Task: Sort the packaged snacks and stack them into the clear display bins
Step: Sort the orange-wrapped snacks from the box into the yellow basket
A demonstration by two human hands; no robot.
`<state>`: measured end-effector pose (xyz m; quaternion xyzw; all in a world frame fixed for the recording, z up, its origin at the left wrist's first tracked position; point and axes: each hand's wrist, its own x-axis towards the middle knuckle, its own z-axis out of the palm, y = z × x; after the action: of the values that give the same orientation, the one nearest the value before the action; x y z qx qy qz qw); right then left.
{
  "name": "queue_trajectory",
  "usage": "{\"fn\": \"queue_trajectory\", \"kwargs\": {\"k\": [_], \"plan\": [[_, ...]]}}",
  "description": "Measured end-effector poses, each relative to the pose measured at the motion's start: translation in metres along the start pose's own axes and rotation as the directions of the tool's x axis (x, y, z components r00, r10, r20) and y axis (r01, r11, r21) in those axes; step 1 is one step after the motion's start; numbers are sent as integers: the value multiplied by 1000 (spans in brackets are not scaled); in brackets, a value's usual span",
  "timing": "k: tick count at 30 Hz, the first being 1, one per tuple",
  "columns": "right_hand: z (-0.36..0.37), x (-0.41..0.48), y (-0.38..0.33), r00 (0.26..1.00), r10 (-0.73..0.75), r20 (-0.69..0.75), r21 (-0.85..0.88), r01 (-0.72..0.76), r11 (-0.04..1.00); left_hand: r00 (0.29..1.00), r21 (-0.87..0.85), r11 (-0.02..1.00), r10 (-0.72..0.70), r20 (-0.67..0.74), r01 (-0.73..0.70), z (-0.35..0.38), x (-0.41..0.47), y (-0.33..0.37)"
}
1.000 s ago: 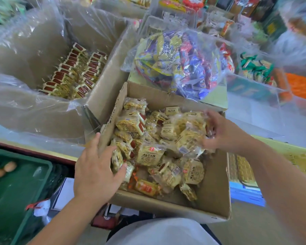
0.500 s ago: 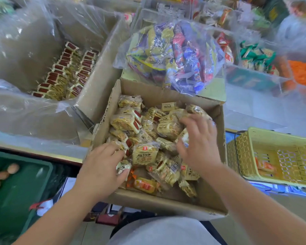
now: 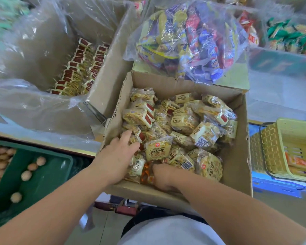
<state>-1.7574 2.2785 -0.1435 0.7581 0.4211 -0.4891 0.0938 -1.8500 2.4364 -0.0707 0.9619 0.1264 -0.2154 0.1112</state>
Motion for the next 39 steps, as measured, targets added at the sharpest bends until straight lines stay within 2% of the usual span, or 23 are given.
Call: {"fn": "queue_trajectory", "kwargs": {"k": [2,3,5,7,8,9,11,12,13,15,17,19,23,26,28,29,32,34,36,39], "plan": [[1,2,-1,999,-38,12,-121,39,992,1000,-25,1000,-11,-29,10,-2,-3,0],[2,2,-1,999,-46,8,-125,47,991,999,-36,999,-18,-45,16,-4,-4,1],[0,2,2,998,-47,-36,25,48,999,997,-54,998,-18,-74,14,-7,-7,3],[-6,-1,5,995,-8,-103,330,42,943,994,-76,997,-11,-107,3,-10,-12,2],[-10,-2,7,991,40,-131,524,35,851,992,-94,996,-11,-125,-1,-12,-15,1],[-14,-2,9,986,103,-134,716,25,698,990,-115,993,-12,-142,-4,-13,-19,0],[-18,0,5,981,186,-62,948,0,318,980,-170,985,-26,-195,-8,-15,-30,-2],[-18,1,0,980,196,-23,987,-9,161,969,-231,973,-60,-238,3,-16,-37,-2],[-18,4,-5,980,200,5,999,-15,51,953,-318,948,-122,-277,29,-18,-44,-2],[-17,11,-16,978,205,26,998,-15,-53,928,-515,851,-268,-259,102,-19,-59,2],[-21,14,-27,975,222,21,997,-3,-82,936,-686,707,-333,-111,170,-17,-68,11],[-24,16,-33,970,242,8,994,18,-105,942,-773,596,-337,6,218,-13,-67,21],[-25,19,-41,967,254,-9,987,49,-152,917,-839,470,-391,81,275,-7,-48,35],[-23,15,-48,966,257,-24,987,64,-149,884,-920,271,-446,139,281,-11,-36,27],[-23,11,-49,972,233,-13,987,49,-150,877,-935,190,-441,191,298,-14,-32,17],[-24,8,-50,978,210,7,987,27,-157,884,-930,194,-418,208,311,-16,-31,14],[-28,2,-47,987,138,85,981,-58,-186,899,-862,356,-379,221,362,-17,-30,17],[-33,-6,-48,994,80,72,977,-54,-207,892,-827,418,-407,198,375,-17,-29,22],[-38,-19,-49,1000,30,9,978,-2,-209,900,-837,445,-419,120,319,-19,-34,25],[-52,-51,-47,990,44,-131,977,137,-166,943,-834,532,-330,-45,146,-31,-50,29]]}}
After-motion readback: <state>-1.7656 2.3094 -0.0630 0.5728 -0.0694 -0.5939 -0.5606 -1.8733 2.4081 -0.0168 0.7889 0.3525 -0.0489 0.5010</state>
